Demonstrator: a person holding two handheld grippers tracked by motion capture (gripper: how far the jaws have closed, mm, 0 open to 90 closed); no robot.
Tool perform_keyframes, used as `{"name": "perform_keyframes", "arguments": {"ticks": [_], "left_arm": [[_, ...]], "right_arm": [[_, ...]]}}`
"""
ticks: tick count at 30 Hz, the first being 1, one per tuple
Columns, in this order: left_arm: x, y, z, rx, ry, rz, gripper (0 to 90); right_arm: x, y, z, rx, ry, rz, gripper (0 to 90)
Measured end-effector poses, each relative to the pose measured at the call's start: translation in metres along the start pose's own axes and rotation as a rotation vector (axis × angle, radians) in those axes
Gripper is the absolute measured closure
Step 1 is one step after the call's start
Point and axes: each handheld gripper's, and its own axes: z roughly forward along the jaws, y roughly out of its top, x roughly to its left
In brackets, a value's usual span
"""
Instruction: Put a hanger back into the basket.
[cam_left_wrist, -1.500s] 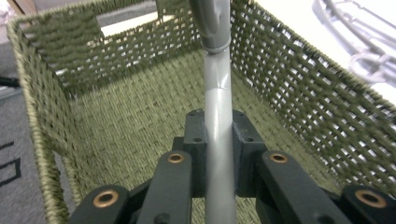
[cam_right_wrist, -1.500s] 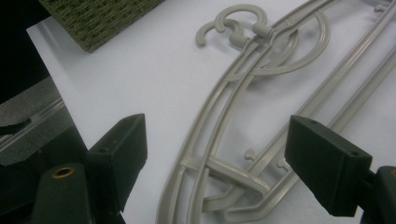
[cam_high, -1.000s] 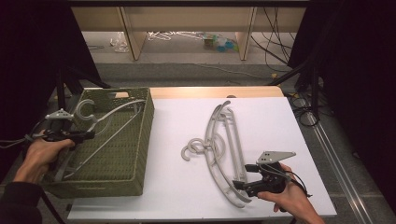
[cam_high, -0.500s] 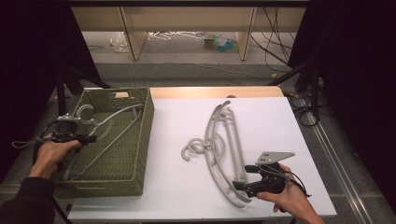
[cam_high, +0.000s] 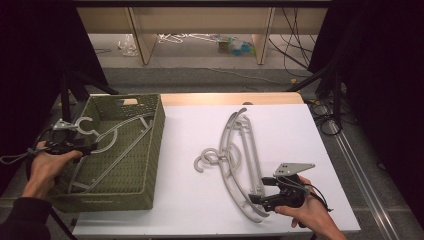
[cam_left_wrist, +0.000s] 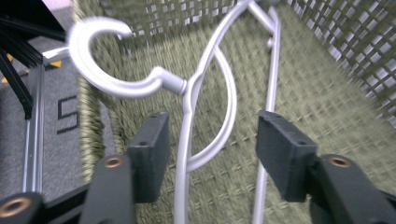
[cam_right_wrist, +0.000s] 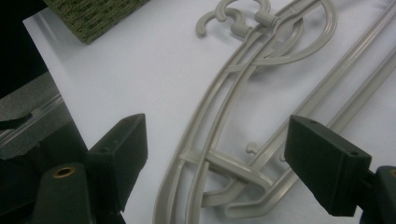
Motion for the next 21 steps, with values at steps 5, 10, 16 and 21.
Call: {"name": "perform_keyframes", "arguments": {"ticks": [5, 10, 16, 21], "left_arm": [[-0.012, 0.001, -0.029, -0.127, -0.04, -0.059, 35.2], [-0.057, -0.006, -0.059, -0.273, -0.128, -0.034, 28.7], [-0.108, -0.019, -0.068, -0.32, -0.244, 0.015, 25.3], [-0.137, -0.024, -0.065, -0.366, -0.3, 0.02, 24.1]], "right_arm": [[0.0, 0.001, 0.0, -0.016, -0.006, 0.008, 21.9], [-0.001, 0.0, 0.0, -0.085, -0.037, 0.026, 20.4], [0.0, -0.002, 0.003, -0.111, -0.06, 0.018, 20.1], [-0.002, -0.002, 0.004, -0.125, -0.066, 0.022, 20.0]]}}
